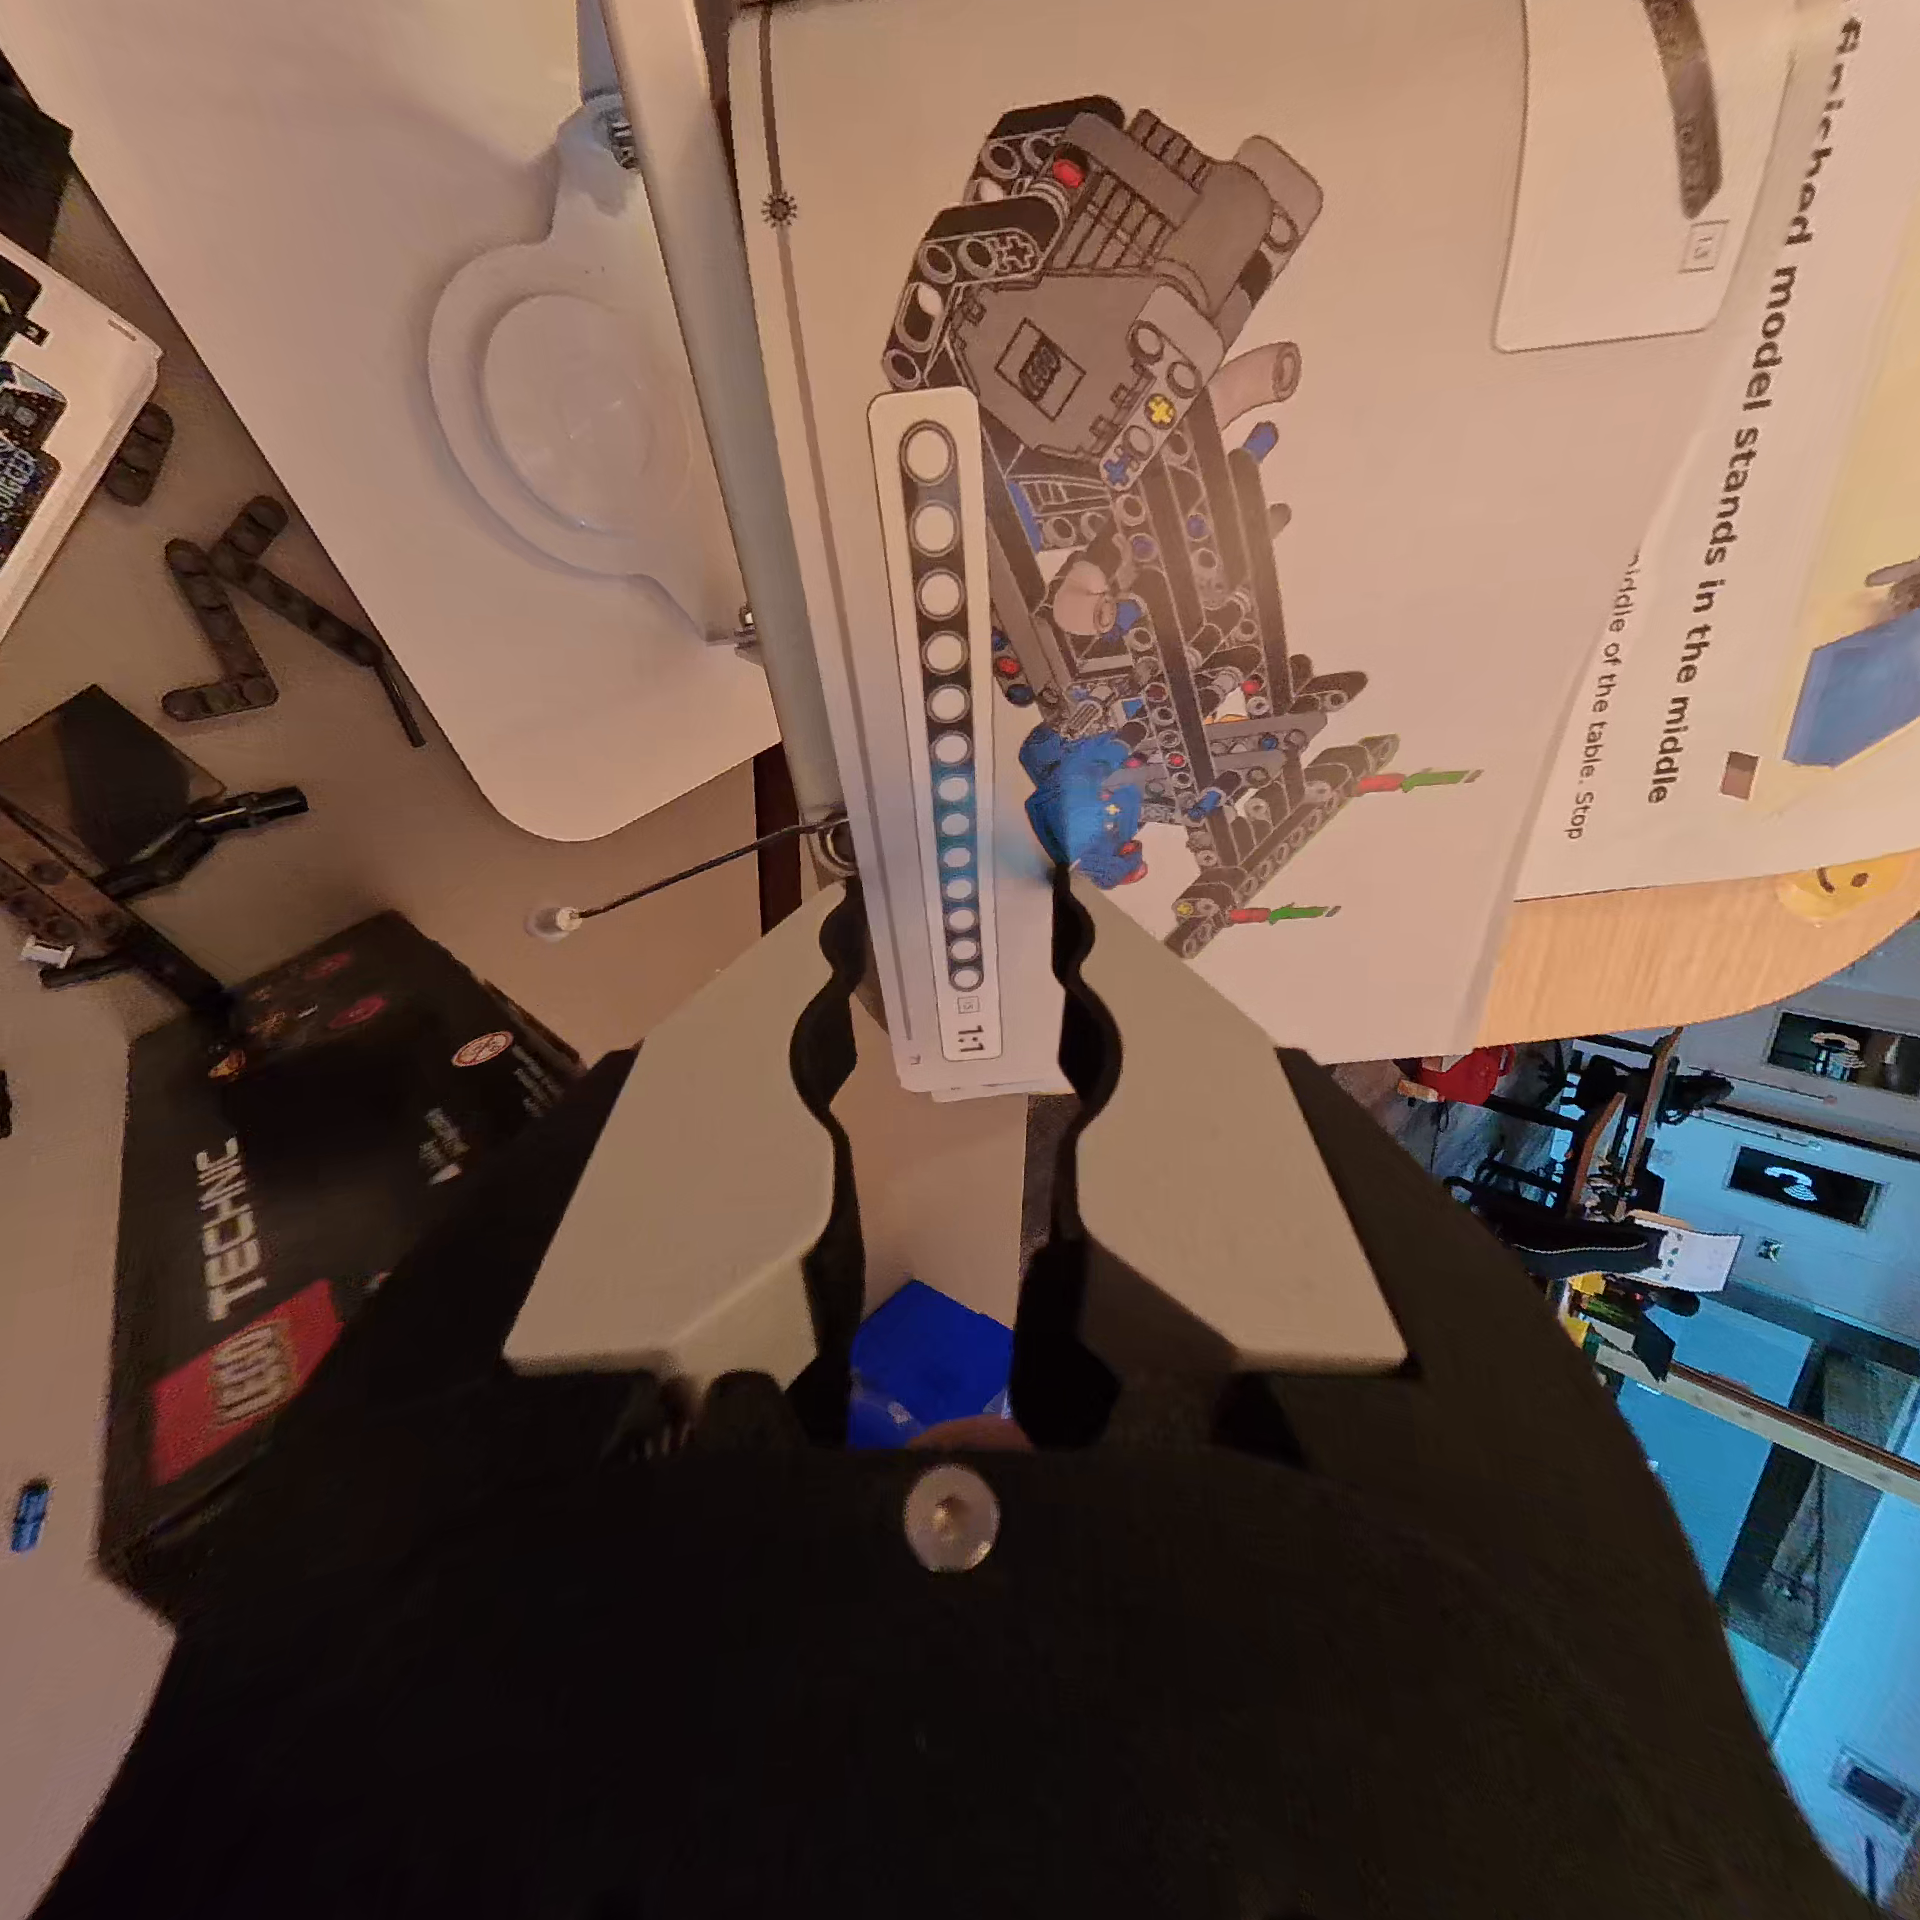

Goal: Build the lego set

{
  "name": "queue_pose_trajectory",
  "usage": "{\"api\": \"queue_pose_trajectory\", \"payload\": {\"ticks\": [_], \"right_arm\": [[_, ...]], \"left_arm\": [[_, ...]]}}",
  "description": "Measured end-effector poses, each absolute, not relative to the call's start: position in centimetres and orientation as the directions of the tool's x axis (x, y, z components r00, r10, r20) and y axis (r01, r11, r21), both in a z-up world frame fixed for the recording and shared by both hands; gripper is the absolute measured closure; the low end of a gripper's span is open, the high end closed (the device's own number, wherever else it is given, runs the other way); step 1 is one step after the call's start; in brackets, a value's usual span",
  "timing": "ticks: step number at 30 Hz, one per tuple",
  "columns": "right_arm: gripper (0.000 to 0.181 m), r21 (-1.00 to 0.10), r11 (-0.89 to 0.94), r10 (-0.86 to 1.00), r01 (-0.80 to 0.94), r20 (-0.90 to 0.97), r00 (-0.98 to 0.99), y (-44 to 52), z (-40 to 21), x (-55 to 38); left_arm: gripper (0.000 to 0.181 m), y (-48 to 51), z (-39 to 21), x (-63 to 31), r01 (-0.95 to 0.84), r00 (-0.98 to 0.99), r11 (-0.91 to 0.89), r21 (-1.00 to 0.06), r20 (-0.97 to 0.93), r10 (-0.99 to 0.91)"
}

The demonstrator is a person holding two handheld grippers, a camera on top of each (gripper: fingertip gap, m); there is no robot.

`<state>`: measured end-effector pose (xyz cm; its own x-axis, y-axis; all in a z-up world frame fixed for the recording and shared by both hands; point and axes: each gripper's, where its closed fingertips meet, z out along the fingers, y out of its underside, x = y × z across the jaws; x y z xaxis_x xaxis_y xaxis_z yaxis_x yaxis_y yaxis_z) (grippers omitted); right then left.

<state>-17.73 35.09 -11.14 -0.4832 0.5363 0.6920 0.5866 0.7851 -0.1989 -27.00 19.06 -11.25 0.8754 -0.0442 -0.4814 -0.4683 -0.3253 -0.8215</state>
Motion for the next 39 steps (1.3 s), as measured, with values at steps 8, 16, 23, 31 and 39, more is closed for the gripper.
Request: {"api": "queue_pose_trajectory", "payload": {"ticks": [8,16,23,31,39], "right_arm": [[0.168,-0.161,0.818,0.505,0.553,0.663,-0.553,34.1,-11.5,-17.0],[0.174,-0.161,0.837,0.497,0.522,0.623,-0.604,32.5,-11.5,-17.0],[0.181,-0.162,0.84,0.502,0.518,0.593,-0.629,31.7,-11.3,-16.7],[0.181,-0.176,0.832,0.512,0.526,0.609,-0.606,31.5,-9.9,-16.2],[0.181,-0.222,0.805,0.56,0.55,0.59,-0.582,32.3,-9.3,-15.4]], "left_arm": [[0.108,19.1,-11.4,-27.1,-0.476,0.87,-0.334,-0.814,-0.491,-0.042],[0.108,19.0,-11.5,-27.1,-0.482,0.866,-0.339,-0.808,-0.498,-0.046],[0.108,18.9,-11.5,-27.2,-0.488,0.862,-0.348,-0.801,-0.504,-0.051],[0.108,18.9,-11.5,-27.1,-0.491,0.861,-0.354,-0.796,-0.506,-0.055],[0.109,19.0,-11.6,-26.8,-0.506,0.852,-0.35,-0.789,-0.519,-0.062]]}}
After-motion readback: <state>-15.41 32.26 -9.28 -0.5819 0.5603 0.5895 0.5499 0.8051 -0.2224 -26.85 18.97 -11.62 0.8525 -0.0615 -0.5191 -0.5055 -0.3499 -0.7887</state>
